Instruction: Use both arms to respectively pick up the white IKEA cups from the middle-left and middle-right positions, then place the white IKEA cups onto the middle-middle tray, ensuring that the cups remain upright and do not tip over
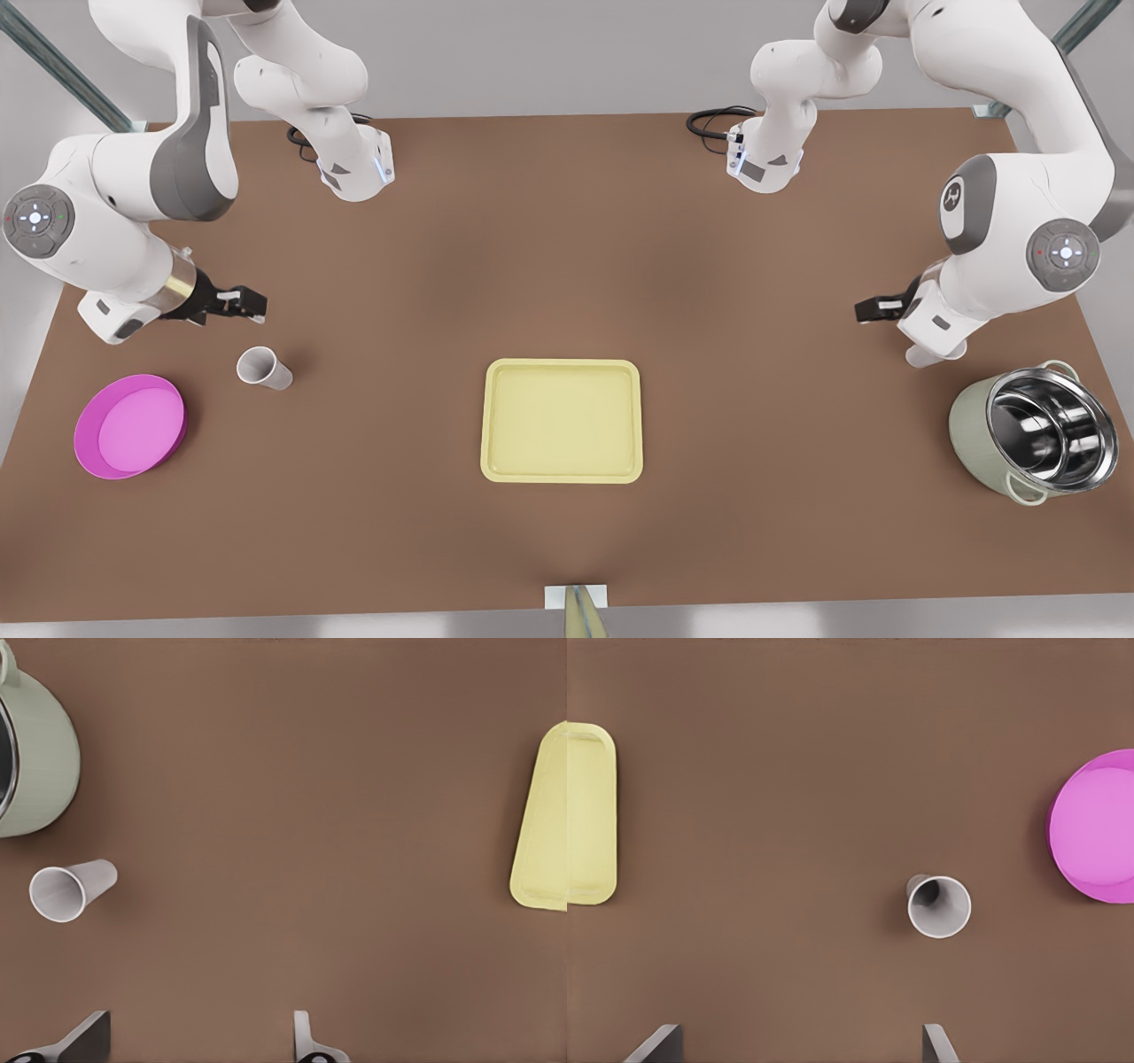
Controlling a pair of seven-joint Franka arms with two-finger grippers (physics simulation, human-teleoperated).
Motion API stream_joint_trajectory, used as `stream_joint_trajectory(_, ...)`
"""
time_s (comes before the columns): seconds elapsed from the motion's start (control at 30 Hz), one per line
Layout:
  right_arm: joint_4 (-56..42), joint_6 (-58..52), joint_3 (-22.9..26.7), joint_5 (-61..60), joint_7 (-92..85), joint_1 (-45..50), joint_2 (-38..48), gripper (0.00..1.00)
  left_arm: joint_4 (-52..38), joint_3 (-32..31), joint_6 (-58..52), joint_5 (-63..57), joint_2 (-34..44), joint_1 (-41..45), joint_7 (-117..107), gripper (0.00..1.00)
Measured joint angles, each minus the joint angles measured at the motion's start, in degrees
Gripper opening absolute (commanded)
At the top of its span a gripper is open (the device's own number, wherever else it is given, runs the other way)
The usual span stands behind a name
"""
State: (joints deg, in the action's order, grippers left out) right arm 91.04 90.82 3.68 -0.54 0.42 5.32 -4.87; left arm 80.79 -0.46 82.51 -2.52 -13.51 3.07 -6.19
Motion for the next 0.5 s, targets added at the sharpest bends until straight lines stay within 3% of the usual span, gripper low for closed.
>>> stream_joint_trajectory(0.1,-0.2,0.6,0.1,-0.1,0.0,0.0,-1.0,1.0,0.0,0.2,0.8,0.5,-0.5,-0.4,0.3,1.0)
stream_joint_trajectory(0.33,-5.7,5.8,0.2,1.7,-1.8,-7.6,-18.5,1.0,5.9,4.3,11.5,1.5,-10.4,-16.2,6.9,1.0)
stream_joint_trajectory(0.5,3.4,13.5,0.1,1.5,-3.6,-11.2,-18.3,1.0,13.8,8.2,19.7,1.7,-11.2,-20.1,13.8,1.0)
